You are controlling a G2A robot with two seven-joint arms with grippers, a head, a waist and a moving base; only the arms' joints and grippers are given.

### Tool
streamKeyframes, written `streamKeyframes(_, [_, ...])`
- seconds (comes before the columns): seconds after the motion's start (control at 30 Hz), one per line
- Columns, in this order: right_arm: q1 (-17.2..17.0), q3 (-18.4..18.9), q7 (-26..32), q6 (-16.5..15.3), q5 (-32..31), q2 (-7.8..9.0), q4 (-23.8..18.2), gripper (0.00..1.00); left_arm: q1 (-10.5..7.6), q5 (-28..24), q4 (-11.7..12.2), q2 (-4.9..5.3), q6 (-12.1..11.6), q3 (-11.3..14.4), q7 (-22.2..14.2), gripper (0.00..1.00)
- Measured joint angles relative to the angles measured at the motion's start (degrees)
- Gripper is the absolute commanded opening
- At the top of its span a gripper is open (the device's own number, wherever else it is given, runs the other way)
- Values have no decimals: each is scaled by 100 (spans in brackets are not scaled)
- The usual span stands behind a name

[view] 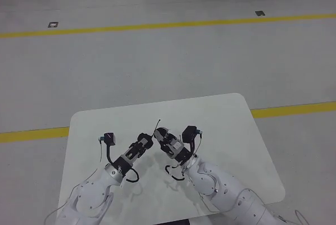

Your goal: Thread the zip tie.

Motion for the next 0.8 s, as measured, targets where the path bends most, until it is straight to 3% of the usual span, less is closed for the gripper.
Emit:
streamKeyframes(0.1, [-1, 5, -19, 0, -21, 4, -4, 0, 4, 12, -8, 5, 0, 4, 12, 0])
streamKeyframes(0.17, [-1, 10, -29, 0, -28, 6, -10, 24, 8, 17, -14, 8, 0, 7, 21, 0])
streamKeyframes(0.2, [-2, 11, -33, 0, -33, 7, -15, 42, 11, 22, -18, 10, -1, 9, 27, 0])
streamKeyframes(0.23, [-2, 13, -39, 0, -37, 7, -18, 49, 13, 24, -21, 11, -1, 11, 30, 0])
streamKeyframes(0.3, [-8, 24, -73, 0, -59, 8, -19, 88, 18, 32, -25, 14, -1, 14, 41, 0])
streamKeyframes(0.33, [-14, 30, -89, 0, -71, 8, -19, 100, 19, 36, -27, 16, 0, 15, 47, 0])
streamKeyframes(0.8, [-207, 198, -408, 0, -281, 60, -55, 100, 5, -170, -61, 15, -13, 68, 155, 0])
